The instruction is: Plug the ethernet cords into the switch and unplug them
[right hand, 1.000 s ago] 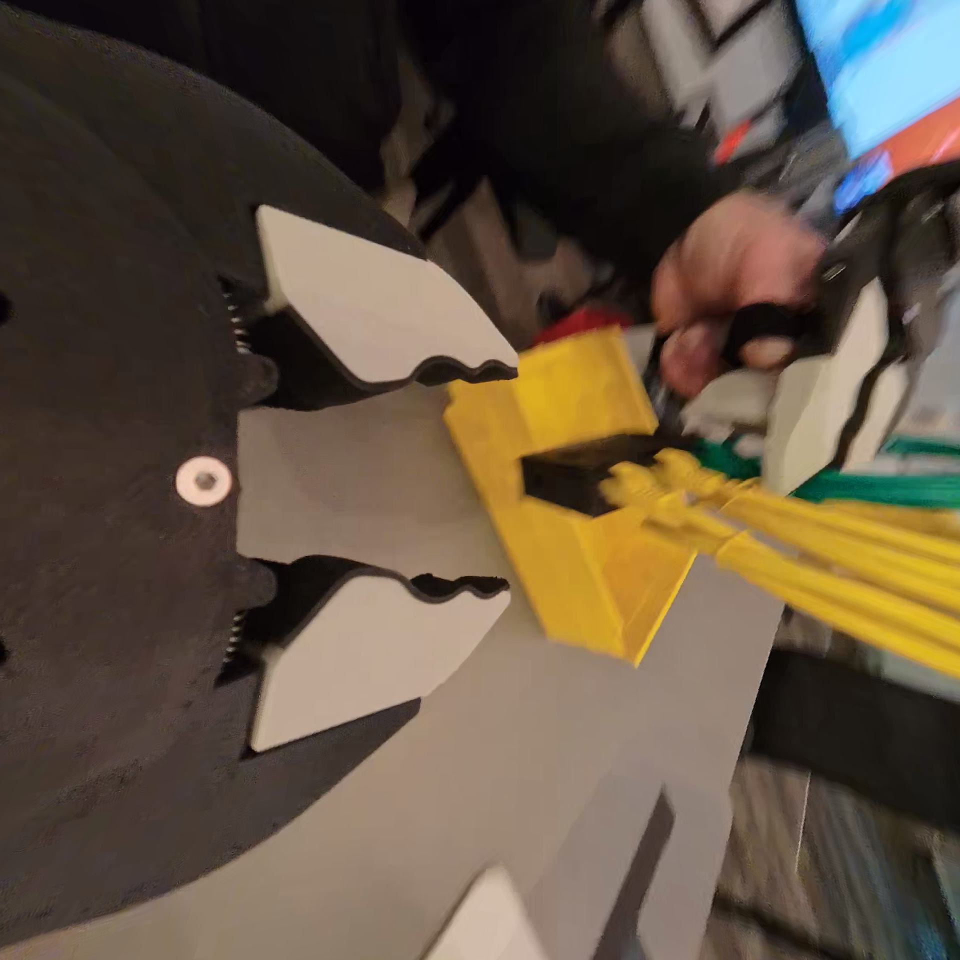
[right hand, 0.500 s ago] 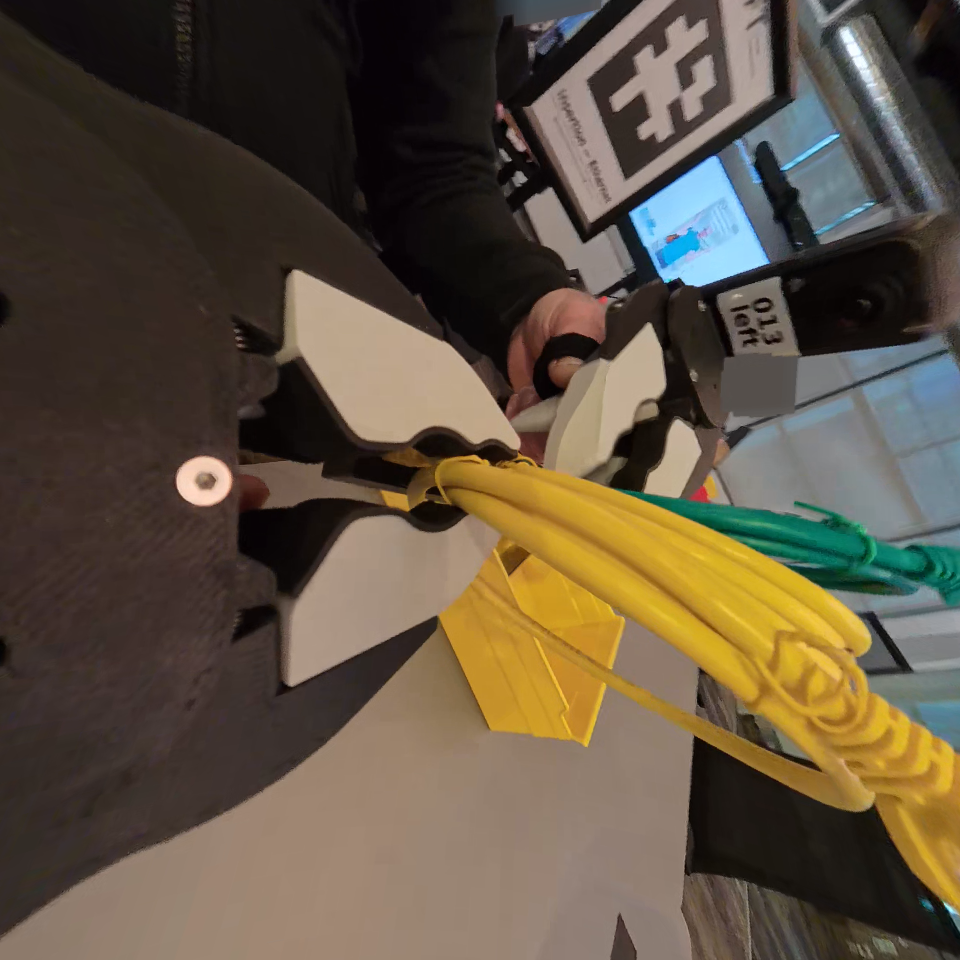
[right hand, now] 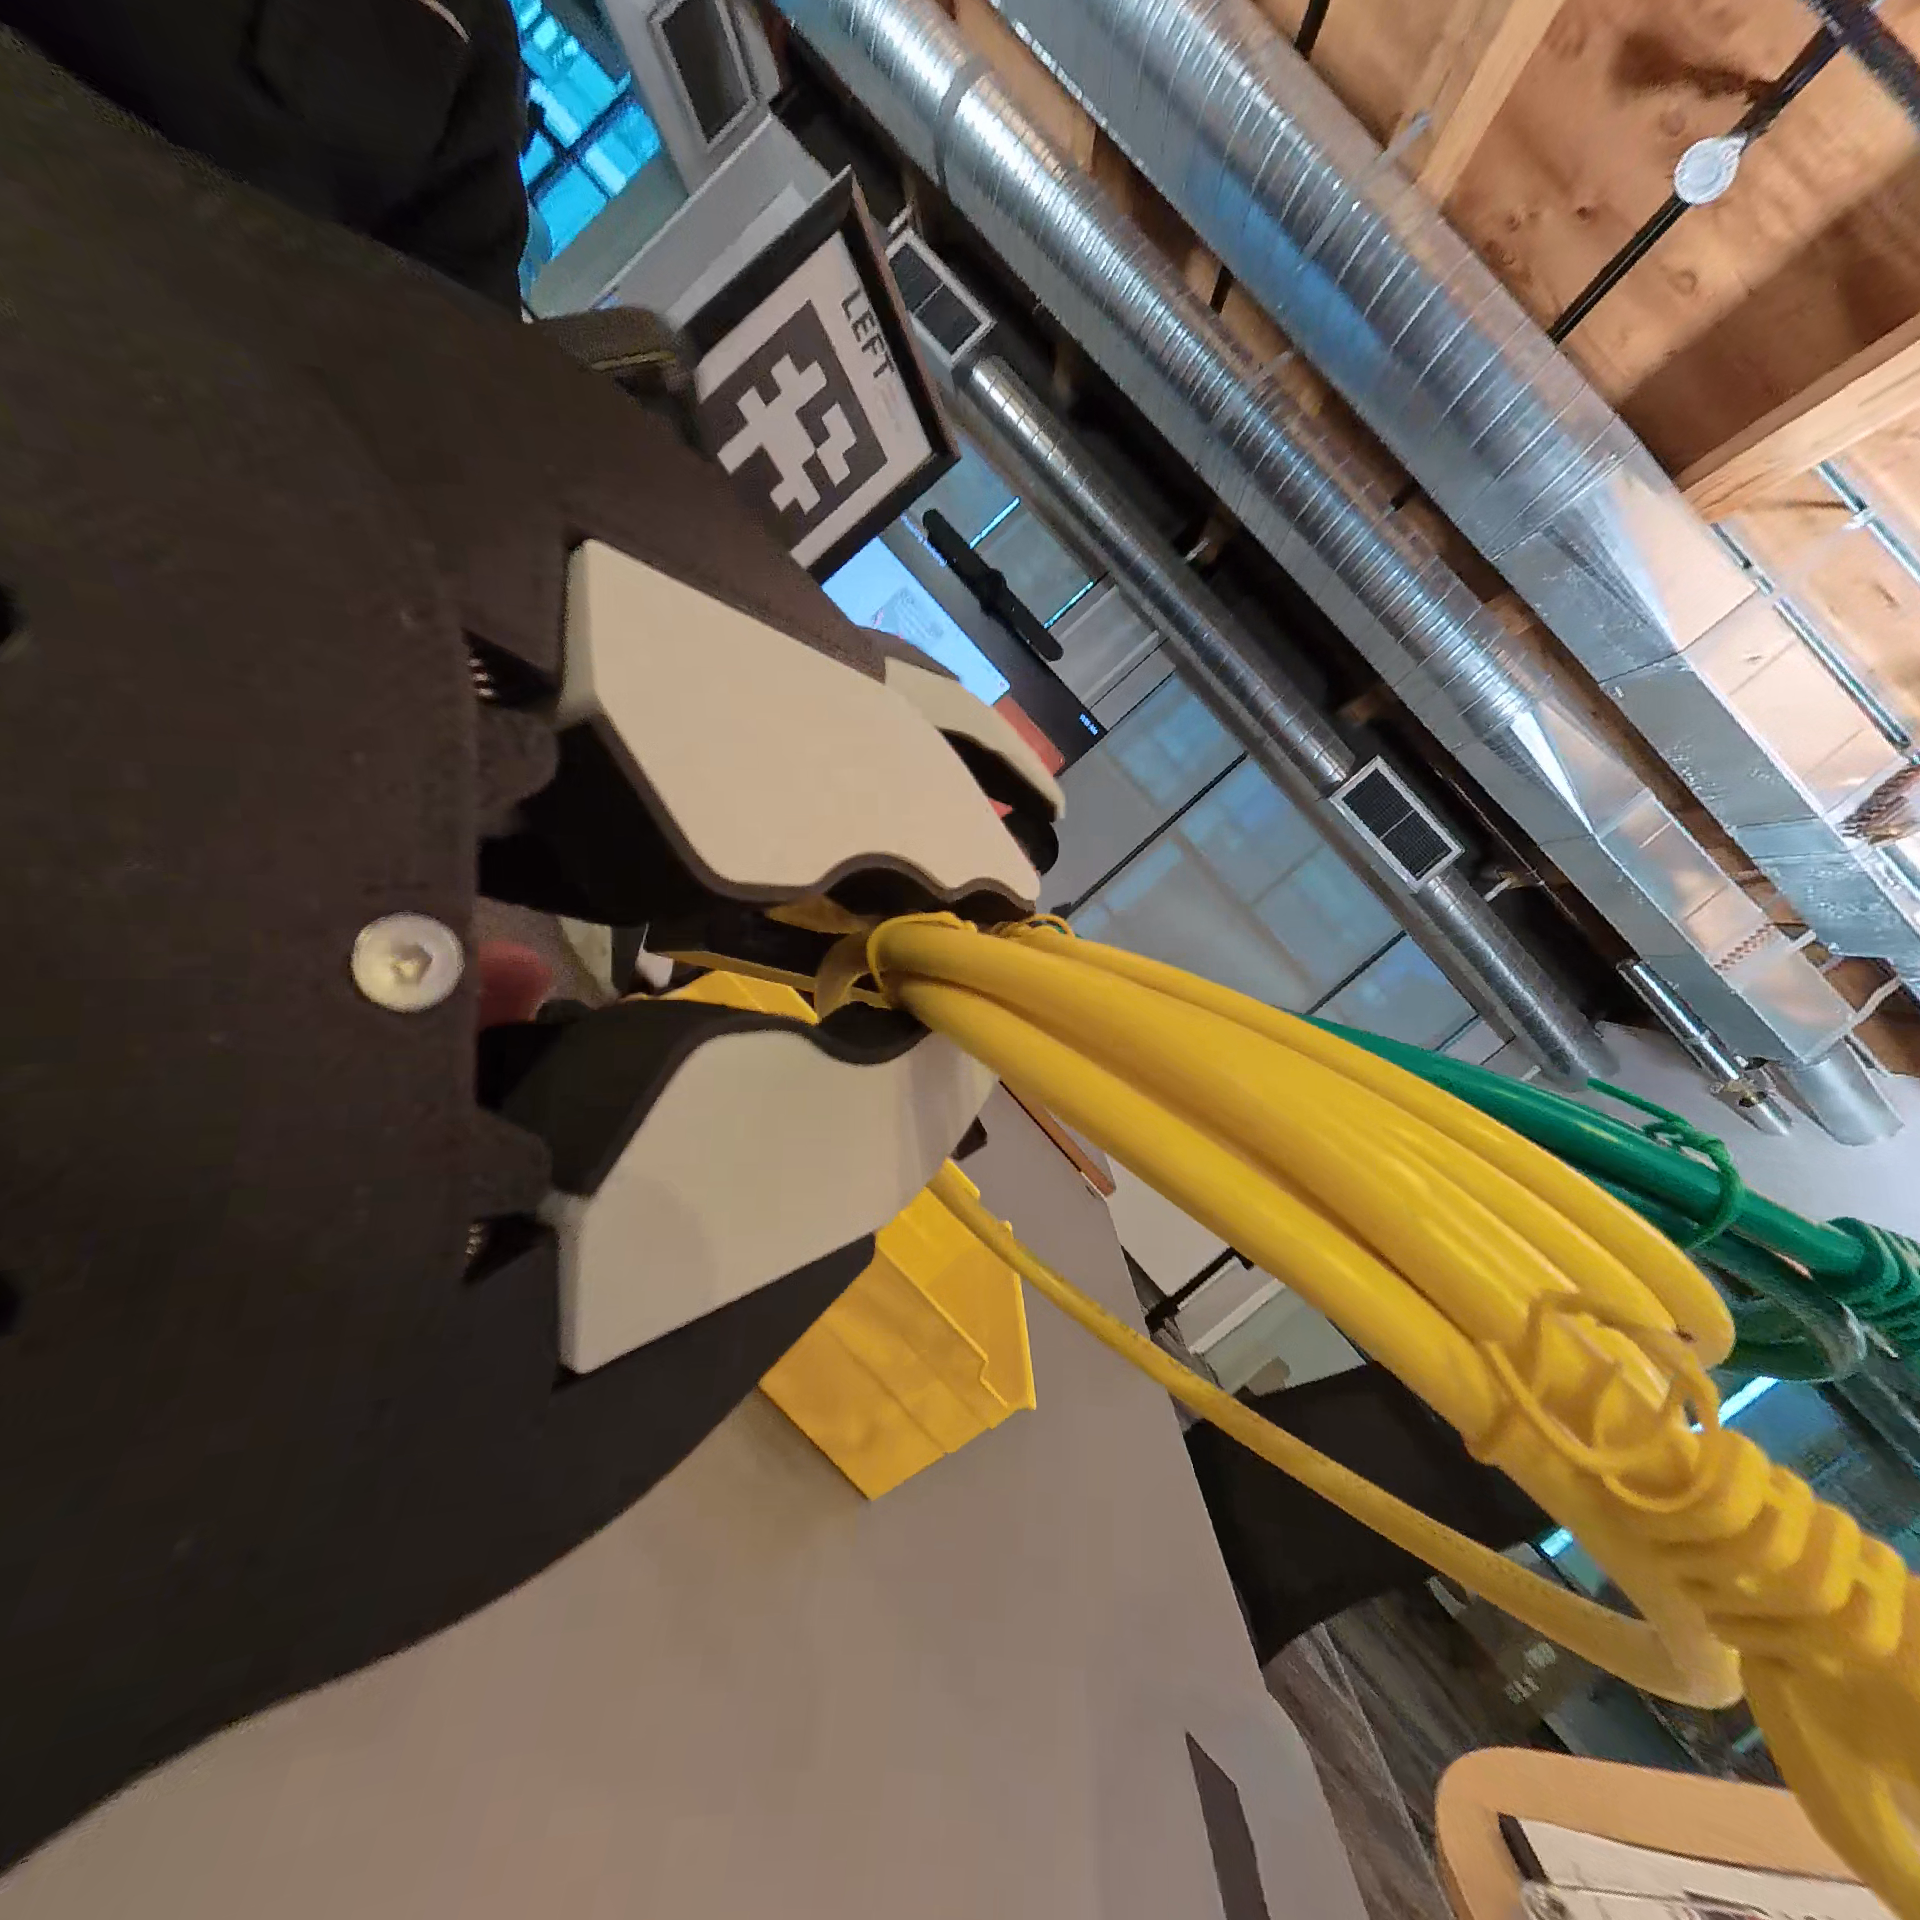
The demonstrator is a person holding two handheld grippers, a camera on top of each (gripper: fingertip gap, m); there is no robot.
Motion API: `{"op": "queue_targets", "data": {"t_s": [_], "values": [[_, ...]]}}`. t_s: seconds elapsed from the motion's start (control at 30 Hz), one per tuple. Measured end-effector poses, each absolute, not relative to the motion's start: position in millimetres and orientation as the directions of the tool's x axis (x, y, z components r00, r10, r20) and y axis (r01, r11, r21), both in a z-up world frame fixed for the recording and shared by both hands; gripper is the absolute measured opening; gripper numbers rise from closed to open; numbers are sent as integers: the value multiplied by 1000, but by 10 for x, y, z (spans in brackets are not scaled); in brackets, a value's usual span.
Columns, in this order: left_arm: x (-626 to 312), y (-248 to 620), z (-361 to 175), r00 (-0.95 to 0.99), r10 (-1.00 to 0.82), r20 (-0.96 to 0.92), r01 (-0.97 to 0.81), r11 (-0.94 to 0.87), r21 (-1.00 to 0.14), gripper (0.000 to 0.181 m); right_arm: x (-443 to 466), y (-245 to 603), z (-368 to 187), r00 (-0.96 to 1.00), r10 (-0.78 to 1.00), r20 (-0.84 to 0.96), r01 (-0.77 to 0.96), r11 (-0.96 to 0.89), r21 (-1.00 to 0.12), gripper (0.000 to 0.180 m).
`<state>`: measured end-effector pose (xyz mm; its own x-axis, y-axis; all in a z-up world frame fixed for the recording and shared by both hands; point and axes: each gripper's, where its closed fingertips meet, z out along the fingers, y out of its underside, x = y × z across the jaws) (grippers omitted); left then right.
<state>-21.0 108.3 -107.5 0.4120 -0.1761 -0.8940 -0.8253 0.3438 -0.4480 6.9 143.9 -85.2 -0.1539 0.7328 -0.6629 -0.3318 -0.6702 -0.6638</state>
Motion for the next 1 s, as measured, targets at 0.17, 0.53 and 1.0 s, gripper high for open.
{"op": "queue_targets", "data": {"t_s": [0.17, 0.53, 1.0], "values": [[-228, 1105, -1266, 261, -6, -965, -910, 331, -249, 60, -76, 1373, -897, -175, 673, -718, -301, -731, -612, 13], [-494, 1097, -1210, 144, 234, -961, -940, 336, -59, 37, -298, 1241, -1106, -177, 573, -800, -206, -816, -539, 13], [-585, 1040, -1136, 319, -15, -948, -861, 413, -297, 30, -232, 1139, -1256, -143, 685, -714, -2, -722, -692, 48]]}}
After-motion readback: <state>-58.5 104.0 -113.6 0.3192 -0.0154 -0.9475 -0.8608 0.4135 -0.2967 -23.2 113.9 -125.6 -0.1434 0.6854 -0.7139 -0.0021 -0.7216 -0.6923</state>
